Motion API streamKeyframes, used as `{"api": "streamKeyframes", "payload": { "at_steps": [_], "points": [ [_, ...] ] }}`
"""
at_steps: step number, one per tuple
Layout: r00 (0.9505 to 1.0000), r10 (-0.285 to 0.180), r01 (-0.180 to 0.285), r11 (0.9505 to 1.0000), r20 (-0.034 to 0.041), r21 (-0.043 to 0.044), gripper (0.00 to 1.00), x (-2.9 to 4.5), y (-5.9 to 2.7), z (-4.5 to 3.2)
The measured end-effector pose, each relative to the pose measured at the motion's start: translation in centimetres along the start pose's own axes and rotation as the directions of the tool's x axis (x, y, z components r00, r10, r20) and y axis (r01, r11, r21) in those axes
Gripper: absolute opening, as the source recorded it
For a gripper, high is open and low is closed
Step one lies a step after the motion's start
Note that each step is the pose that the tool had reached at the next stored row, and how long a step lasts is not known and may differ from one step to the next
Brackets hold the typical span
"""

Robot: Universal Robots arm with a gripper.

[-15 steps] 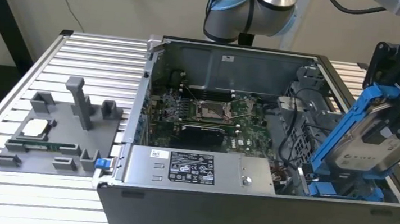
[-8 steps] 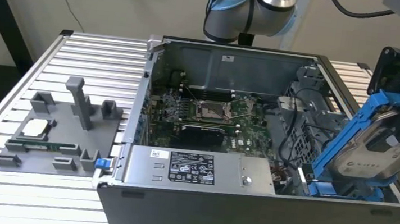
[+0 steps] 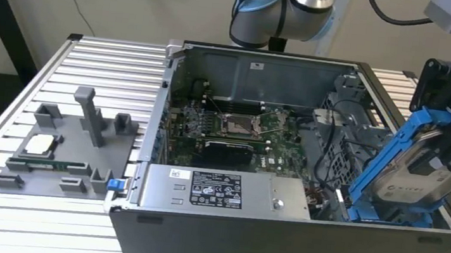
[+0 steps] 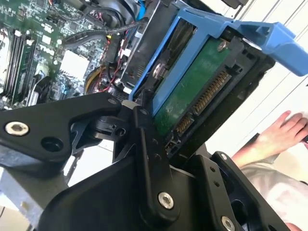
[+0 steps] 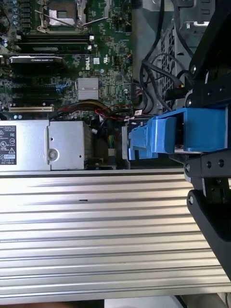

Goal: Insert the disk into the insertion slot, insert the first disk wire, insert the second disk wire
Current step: 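Insert the disk into the insertion slot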

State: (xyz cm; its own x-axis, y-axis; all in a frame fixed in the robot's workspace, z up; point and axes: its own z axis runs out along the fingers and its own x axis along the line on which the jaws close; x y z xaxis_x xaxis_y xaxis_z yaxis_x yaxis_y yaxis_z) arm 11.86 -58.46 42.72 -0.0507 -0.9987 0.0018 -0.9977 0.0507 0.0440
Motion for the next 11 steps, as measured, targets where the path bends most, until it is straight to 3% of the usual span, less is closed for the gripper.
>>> {"api": "streamKeyframes", "payload": {
  "at_steps": [7,11],
  "points": [
    [1.0,0.0,0.0,1.0,0.0019,-0.0001,0.0,-1.02,0.09,0.47],
    [1.0,-0.001,0.001,1.0,0.0019,-0.0007,0.0,-1.05,0.08,0.85]
  ]
}}
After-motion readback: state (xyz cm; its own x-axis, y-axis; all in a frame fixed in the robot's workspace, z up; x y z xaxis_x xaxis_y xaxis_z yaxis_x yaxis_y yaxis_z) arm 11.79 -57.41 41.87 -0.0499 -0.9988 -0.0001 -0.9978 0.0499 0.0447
